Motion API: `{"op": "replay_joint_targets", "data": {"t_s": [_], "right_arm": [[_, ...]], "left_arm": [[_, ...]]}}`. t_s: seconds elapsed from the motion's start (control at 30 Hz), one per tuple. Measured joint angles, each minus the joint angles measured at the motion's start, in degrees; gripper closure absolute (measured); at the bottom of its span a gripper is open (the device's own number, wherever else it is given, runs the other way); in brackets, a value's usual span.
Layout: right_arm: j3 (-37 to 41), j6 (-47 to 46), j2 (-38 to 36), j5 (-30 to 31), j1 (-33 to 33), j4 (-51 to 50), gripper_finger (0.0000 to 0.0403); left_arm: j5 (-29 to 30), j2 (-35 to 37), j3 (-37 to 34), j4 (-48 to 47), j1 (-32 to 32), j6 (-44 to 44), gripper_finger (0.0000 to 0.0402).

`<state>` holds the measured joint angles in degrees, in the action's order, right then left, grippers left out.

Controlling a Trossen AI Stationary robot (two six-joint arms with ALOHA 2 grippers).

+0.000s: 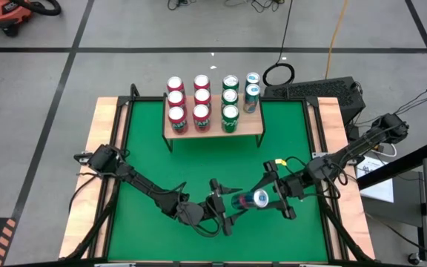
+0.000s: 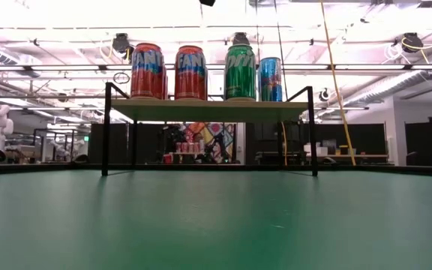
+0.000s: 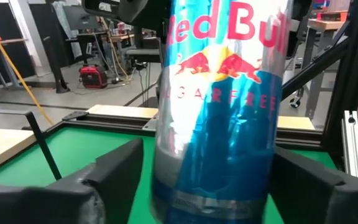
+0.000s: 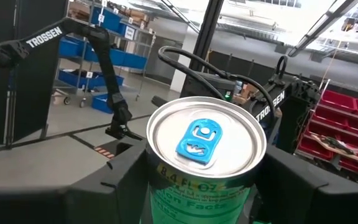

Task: Place canned beverage on shelf
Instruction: Put the blue soda can on the shelf aligned with the other blue soda cans

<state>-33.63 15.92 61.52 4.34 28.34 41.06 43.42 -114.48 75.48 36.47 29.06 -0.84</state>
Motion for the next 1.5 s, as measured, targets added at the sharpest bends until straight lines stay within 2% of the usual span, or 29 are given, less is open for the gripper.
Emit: {"op": "replay_joint_targets", "data": {"t_s": [0.17,0.27,0.6,0.7,0.93,1.1,1.33,1.5], "right_arm": [[0.0,-0.3,0.0,0.1,0.0,0.2,0.0165],[0.0,-0.6,0.0,0.3,0.0,0.1,0.0165],[0.0,-2.0,0.0,1.0,0.0,0.0,0.0160],[0.0,-3.7,0.0,4.7,0.3,-0.5,0.0142],[-0.1,-11.6,-0.1,16.1,1.1,-1.0,0.0085],[-0.1,-19.1,0.4,23.7,1.4,-1.3,0.0072],[-0.1,-22.3,2.4,35.4,1.3,0.7,0.0073],[-0.1,-20.8,4.8,37.8,0.0,6.3,0.0073]], "left_arm": [[-0.1,0.0,0.0,-0.3,0.0,0.1,0.0149],[-0.1,0.0,0.0,-0.7,0.0,0.1,0.0172],[0.0,0.0,0.0,-0.6,0.1,0.7,0.0174],[2.2,-0.1,0.0,-0.5,0.2,1.0,0.0174],[14.6,-0.2,-0.2,-0.8,0.1,-1.3,0.0174],[23.0,-0.2,-0.2,-0.7,0.0,-2.1,0.0174],[25.9,-0.2,-0.2,-0.4,-1.6,-4.0,0.0174],[25.9,-0.2,-0.2,-0.4,-2.5,-4.3,0.0174]]}}
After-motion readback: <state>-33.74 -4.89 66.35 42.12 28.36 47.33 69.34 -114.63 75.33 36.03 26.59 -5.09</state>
